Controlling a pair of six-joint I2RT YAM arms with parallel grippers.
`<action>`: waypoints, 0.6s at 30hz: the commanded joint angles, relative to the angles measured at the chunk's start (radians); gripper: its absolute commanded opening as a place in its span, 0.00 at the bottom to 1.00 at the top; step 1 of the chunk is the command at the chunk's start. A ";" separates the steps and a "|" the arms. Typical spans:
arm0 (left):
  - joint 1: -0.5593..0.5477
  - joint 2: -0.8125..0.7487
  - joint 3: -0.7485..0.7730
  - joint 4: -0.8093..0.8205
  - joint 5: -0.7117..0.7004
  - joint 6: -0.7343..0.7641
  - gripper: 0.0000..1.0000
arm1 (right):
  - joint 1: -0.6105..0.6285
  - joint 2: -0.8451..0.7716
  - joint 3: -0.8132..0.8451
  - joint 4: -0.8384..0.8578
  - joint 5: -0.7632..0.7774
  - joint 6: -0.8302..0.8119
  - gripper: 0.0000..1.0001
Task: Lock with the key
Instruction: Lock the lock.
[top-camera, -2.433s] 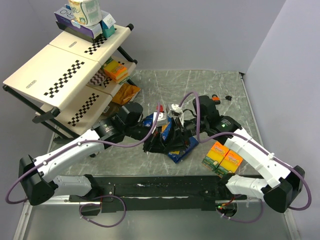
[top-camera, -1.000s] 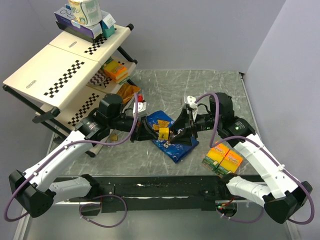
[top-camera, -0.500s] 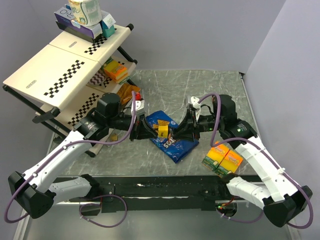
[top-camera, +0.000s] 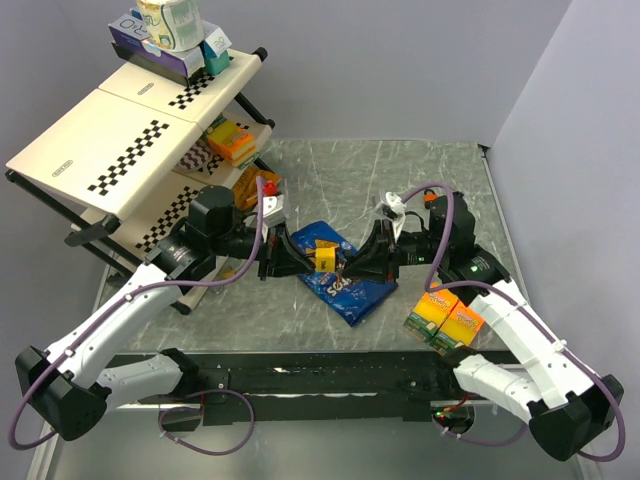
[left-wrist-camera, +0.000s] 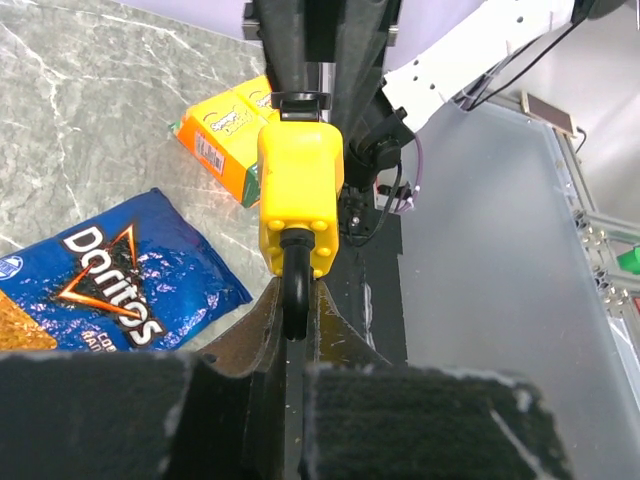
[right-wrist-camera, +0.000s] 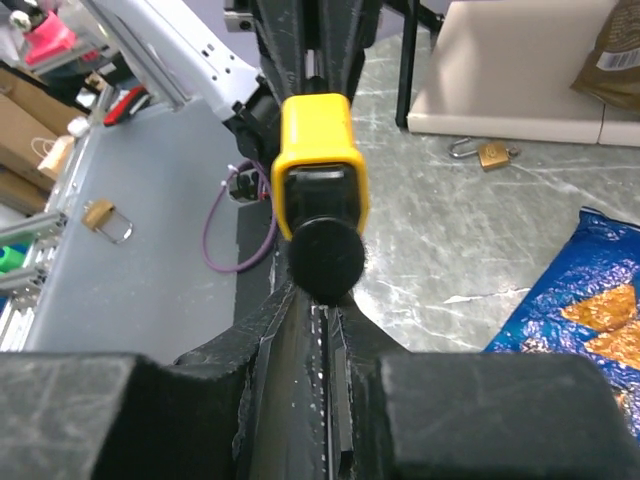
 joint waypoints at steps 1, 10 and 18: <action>0.011 -0.036 -0.007 0.126 0.046 -0.063 0.01 | -0.005 -0.045 -0.010 0.115 -0.023 0.087 0.26; 0.053 -0.044 -0.046 0.267 0.074 -0.210 0.01 | -0.014 -0.072 -0.072 0.290 0.025 0.283 0.32; 0.090 -0.051 -0.087 0.418 0.098 -0.366 0.01 | -0.109 -0.075 -0.137 0.474 0.074 0.502 0.37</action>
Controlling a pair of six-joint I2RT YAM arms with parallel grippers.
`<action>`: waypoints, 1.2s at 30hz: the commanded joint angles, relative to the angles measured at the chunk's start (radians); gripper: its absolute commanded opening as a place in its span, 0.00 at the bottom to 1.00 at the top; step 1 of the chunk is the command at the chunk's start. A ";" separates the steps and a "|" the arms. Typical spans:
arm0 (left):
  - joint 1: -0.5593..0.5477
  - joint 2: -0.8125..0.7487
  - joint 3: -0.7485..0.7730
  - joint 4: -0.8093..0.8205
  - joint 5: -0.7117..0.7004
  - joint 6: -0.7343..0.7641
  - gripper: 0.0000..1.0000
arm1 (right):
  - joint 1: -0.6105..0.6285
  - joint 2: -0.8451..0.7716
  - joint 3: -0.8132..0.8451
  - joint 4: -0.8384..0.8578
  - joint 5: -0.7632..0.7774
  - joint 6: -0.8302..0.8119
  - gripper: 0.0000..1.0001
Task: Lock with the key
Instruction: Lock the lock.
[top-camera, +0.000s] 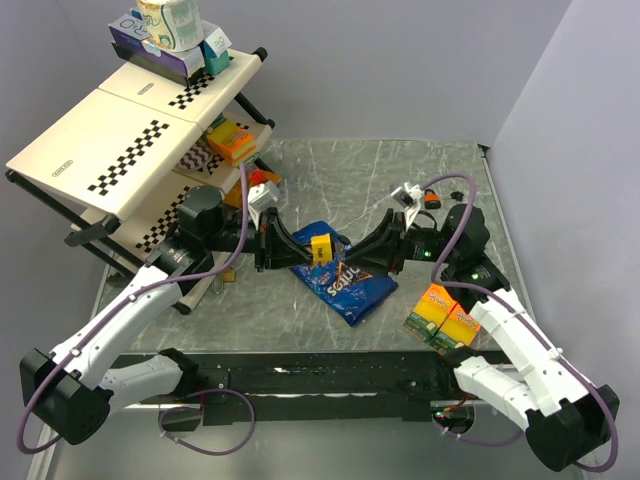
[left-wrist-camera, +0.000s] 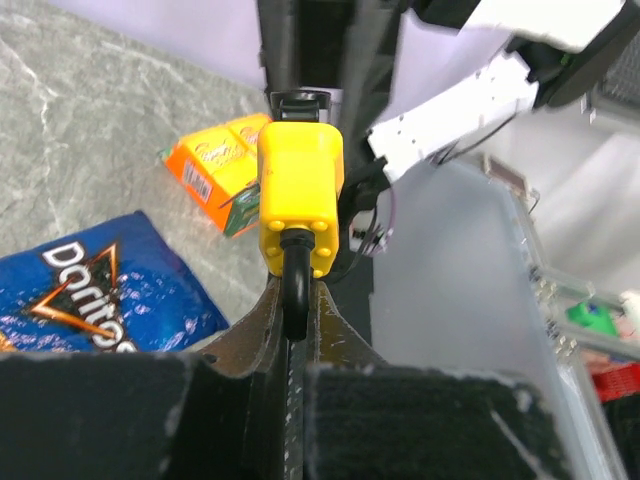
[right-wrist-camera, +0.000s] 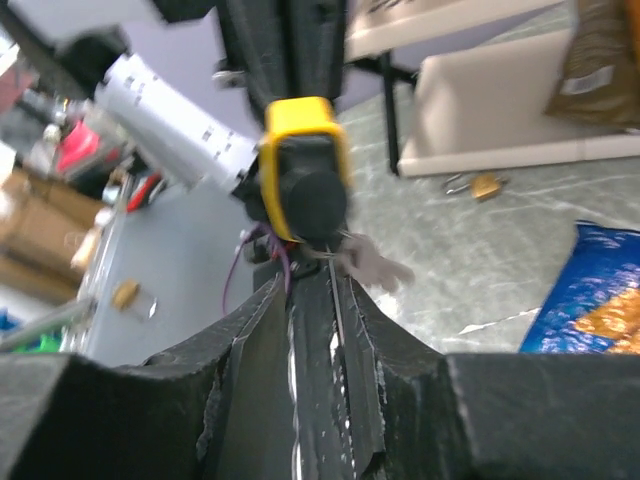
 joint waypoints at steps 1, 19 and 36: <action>0.032 -0.039 -0.019 0.236 0.047 -0.172 0.01 | -0.067 -0.019 -0.038 0.213 0.038 0.236 0.36; 0.062 0.000 -0.083 0.539 -0.046 -0.535 0.01 | -0.047 0.056 -0.024 0.440 0.215 0.502 0.39; 0.061 0.009 -0.126 0.613 -0.058 -0.596 0.01 | 0.003 0.087 0.031 0.465 0.205 0.464 0.39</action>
